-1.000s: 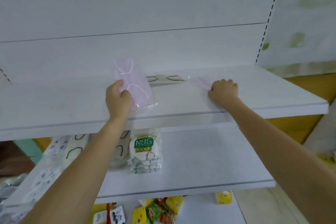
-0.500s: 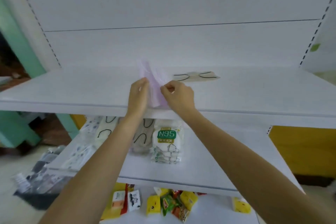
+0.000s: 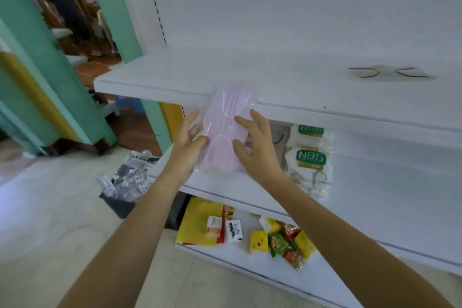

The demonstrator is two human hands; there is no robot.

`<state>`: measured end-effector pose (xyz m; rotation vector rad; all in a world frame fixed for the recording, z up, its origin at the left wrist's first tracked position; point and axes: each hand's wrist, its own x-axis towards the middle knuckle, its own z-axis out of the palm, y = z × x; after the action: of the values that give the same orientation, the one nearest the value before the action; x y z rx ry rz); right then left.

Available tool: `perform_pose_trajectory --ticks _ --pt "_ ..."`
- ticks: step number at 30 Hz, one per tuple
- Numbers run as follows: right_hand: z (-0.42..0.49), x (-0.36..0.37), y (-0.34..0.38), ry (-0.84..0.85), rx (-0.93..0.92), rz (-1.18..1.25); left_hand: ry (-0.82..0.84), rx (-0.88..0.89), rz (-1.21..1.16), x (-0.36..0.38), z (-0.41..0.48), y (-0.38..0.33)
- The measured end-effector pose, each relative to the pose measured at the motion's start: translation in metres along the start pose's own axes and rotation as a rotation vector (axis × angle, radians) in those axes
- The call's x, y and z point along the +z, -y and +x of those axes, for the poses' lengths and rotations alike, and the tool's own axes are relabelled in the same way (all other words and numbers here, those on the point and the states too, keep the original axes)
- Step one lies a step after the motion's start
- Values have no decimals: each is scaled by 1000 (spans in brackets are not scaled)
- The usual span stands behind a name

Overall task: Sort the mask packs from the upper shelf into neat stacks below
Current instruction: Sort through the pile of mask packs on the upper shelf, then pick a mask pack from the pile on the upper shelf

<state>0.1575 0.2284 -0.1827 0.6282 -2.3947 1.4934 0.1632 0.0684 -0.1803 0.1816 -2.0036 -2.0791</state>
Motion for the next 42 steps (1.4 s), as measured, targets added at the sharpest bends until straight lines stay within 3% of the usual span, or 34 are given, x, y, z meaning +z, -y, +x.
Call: perform_pose_trajectory --ticks 5,8,11,14,18,21,26,30,37,42 --pt "-24 84 -31 -33 142 -17 121 -213 232 -43 5 59" --pt "-41 109 -54 4 430 51 171 -325 339 -51 9 95" --pt "-56 120 -72 9 775 307 198 -413 404 -47 19 118" --pt "-58 122 -90 -17 894 400 226 -468 410 -32 39 135" --pt "-20 114 -129 -126 886 253 323 -498 433 -4 78 150" --pt "24 110 -169 -132 846 192 342 -392 497 16 120 163" --pt "93 113 -238 -71 775 56 318 -243 641 41 188 192" --pt "116 123 -274 91 756 -111 325 -217 735 47 208 208" --pt "102 119 -250 206 551 -357 285 -110 754 17 195 190" --pt "65 99 -172 395 291 -546 429 61 844 -13 151 147"
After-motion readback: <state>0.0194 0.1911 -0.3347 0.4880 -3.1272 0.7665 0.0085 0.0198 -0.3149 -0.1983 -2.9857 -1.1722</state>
